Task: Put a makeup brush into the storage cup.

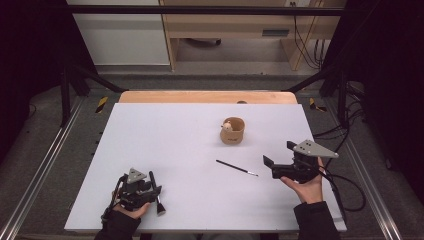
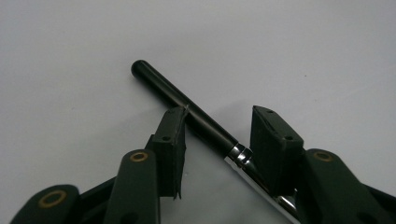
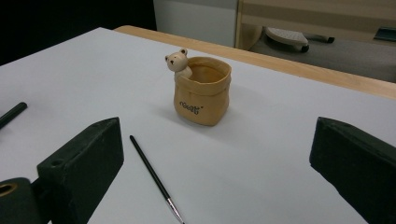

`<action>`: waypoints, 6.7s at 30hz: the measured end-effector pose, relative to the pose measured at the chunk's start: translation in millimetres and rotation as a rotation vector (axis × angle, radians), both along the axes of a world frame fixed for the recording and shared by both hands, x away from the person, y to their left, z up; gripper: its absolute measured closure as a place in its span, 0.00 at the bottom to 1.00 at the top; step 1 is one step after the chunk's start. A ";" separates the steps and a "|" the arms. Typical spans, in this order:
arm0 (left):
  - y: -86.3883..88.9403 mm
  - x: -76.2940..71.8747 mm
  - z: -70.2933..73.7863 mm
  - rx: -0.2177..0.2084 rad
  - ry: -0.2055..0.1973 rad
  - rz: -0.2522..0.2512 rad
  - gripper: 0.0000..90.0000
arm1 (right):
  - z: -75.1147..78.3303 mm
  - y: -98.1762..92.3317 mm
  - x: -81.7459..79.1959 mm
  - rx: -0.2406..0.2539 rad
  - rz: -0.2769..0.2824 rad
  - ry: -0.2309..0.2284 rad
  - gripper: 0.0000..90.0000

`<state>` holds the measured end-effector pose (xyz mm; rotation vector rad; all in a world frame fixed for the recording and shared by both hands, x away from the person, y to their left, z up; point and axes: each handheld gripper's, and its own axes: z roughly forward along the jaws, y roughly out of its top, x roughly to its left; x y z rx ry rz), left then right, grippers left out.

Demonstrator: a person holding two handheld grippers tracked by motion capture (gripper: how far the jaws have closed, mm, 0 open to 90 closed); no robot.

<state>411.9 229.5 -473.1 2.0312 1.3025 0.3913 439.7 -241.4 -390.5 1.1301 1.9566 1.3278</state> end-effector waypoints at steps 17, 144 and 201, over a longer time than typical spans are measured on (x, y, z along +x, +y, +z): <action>-0.8 1.5 1.7 -0.031 0.040 -0.053 0.77 | -0.4 0.4 0.4 -0.001 0.001 0.003 0.04; -23.7 22.4 26.4 0.267 0.216 -0.291 0.87 | -0.2 1.8 1.5 -0.013 0.015 0.019 0.04; -55.3 39.0 104.2 0.107 -0.052 -0.470 0.87 | 23.8 49.7 -0.6 -0.110 0.129 -0.030 0.05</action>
